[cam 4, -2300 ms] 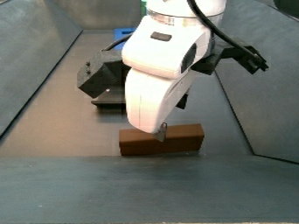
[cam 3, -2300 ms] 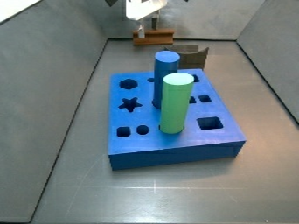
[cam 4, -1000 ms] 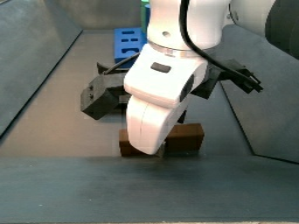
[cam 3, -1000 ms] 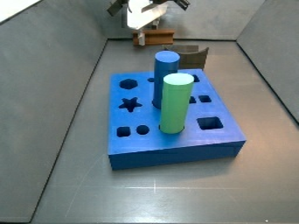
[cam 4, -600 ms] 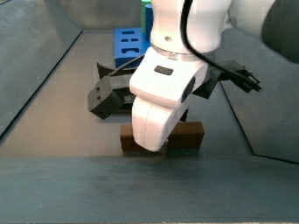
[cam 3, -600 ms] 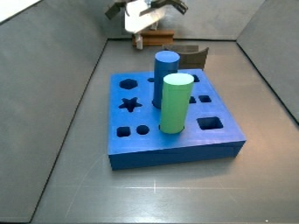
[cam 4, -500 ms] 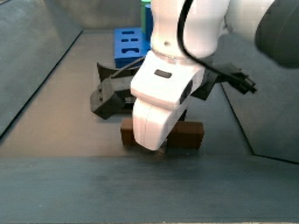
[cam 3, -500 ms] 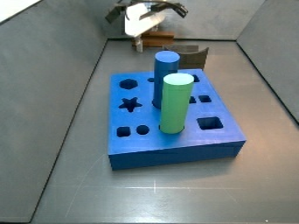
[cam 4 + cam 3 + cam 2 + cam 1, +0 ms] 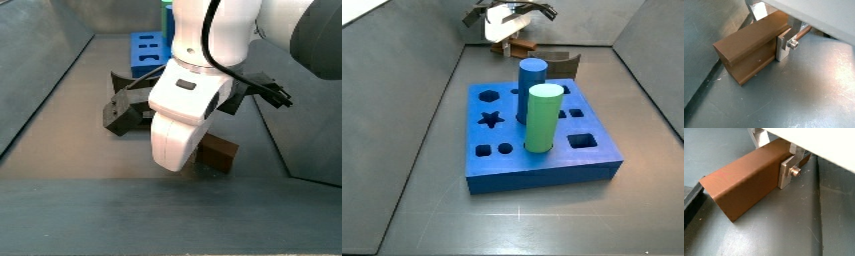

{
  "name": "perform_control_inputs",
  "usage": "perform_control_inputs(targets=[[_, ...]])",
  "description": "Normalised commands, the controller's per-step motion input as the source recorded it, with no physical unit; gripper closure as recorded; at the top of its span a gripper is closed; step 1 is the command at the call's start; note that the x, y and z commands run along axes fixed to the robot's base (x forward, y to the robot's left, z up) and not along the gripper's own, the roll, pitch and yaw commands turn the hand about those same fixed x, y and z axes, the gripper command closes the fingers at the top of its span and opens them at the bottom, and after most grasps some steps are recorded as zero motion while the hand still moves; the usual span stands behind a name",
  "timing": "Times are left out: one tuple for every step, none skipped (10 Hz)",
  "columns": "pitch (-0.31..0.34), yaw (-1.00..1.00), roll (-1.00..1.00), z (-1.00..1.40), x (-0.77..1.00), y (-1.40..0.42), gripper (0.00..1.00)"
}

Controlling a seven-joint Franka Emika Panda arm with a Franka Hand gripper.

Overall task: Pick up the arch object. Move up. Place the arch object on the fixture. Regrasp the arch object. Move to above the board. Insert the arch object.
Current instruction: Pick up the arch object.

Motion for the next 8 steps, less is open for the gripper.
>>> perform_control_inputs(targets=[[0.0,0.0,0.0,0.0,0.0,0.0,1.0],[0.0,0.0,0.0,0.0,0.0,0.0,1.0],[0.0,0.0,0.0,0.0,0.0,0.0,1.0],[0.0,0.0,0.0,0.0,0.0,0.0,1.0],[0.0,0.0,0.0,0.0,0.0,0.0,1.0],[0.0,0.0,0.0,0.0,0.0,0.0,1.0],[0.0,0.0,0.0,0.0,0.0,0.0,1.0],[0.0,0.0,0.0,0.0,0.0,0.0,1.0]])
